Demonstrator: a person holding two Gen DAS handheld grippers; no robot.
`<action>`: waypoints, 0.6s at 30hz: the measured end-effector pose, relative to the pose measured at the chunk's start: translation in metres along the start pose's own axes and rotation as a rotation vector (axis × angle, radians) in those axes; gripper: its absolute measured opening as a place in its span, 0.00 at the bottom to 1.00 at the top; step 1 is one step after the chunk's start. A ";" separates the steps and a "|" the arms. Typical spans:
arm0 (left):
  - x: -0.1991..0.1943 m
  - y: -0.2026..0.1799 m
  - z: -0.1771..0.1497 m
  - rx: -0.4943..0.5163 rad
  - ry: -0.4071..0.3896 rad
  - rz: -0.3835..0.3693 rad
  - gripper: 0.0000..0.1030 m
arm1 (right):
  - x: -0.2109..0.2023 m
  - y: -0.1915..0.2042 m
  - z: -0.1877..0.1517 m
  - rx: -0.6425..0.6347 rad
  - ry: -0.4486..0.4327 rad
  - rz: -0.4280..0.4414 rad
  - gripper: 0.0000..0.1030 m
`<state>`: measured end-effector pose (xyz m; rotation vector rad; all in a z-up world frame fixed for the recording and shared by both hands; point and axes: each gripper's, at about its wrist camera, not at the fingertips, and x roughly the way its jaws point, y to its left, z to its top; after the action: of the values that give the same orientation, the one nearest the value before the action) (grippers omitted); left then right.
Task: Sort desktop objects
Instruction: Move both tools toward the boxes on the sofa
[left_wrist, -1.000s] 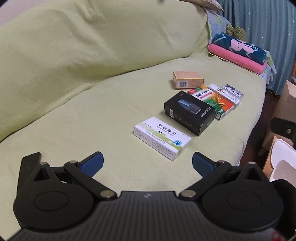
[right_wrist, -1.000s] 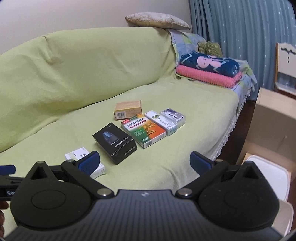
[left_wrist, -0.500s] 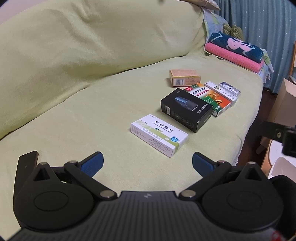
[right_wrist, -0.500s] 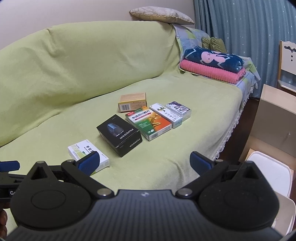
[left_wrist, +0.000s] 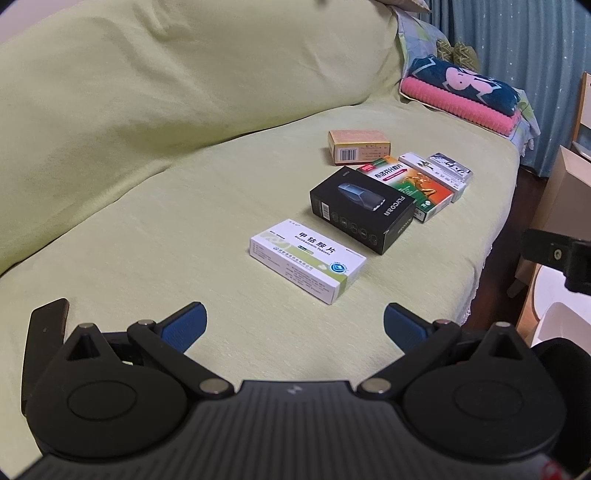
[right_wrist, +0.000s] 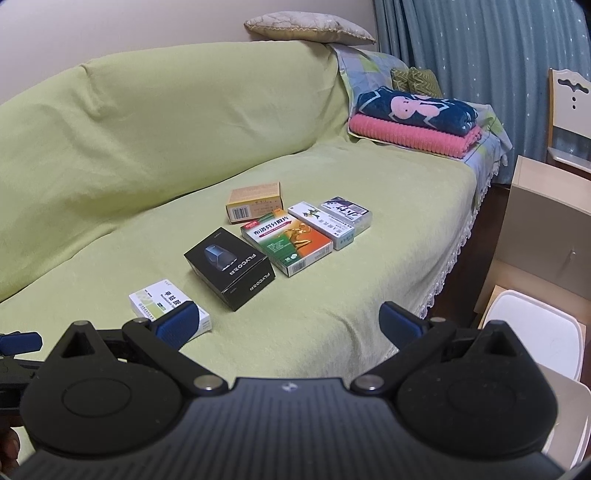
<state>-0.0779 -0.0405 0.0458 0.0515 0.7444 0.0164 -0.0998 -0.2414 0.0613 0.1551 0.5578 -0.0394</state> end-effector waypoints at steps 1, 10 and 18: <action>0.000 0.000 0.000 0.000 0.001 0.000 1.00 | 0.000 0.000 0.000 0.000 -0.001 0.000 0.99; 0.003 -0.002 -0.001 0.005 0.009 -0.005 1.00 | -0.001 -0.007 0.002 0.006 -0.002 0.007 0.99; 0.006 -0.004 -0.002 0.008 0.016 -0.009 1.00 | 0.003 -0.008 -0.001 -0.001 0.001 -0.004 0.99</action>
<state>-0.0754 -0.0446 0.0400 0.0561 0.7604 0.0049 -0.0988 -0.2487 0.0581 0.1535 0.5588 -0.0428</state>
